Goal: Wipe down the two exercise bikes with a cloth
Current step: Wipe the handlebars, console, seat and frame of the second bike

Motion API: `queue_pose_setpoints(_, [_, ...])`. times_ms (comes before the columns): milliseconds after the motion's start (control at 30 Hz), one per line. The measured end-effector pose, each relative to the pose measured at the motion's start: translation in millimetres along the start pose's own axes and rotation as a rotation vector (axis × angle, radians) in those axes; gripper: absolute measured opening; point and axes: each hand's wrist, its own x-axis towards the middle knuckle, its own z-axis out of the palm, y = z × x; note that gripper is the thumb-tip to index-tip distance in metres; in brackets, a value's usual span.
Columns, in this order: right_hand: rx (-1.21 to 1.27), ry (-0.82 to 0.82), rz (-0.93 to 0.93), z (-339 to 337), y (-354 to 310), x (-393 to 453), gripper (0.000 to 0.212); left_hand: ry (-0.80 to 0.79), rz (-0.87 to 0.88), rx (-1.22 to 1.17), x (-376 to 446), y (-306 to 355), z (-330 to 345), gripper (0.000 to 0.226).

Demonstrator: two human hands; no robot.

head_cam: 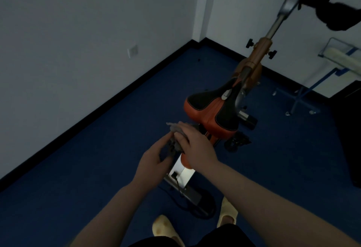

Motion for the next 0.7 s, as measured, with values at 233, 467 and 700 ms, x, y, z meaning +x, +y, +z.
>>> queue_pose_setpoints(233, [0.168, 0.176, -0.032, -61, -53, -10, 0.046, 0.146, 0.183, 0.036, 28, 46, -26, 0.055])
queue_pose_setpoints(467, [-0.104, 0.492, -0.034, -145, -39, -3, 0.046, 0.075, 0.279, 0.067, 64, 92, 2, 0.043])
queue_pose_setpoints(700, [-0.310, 0.201, 0.122, -71, 19, -9, 0.051, -0.024, 0.233, 0.306, 91, 89, 44, 0.045])
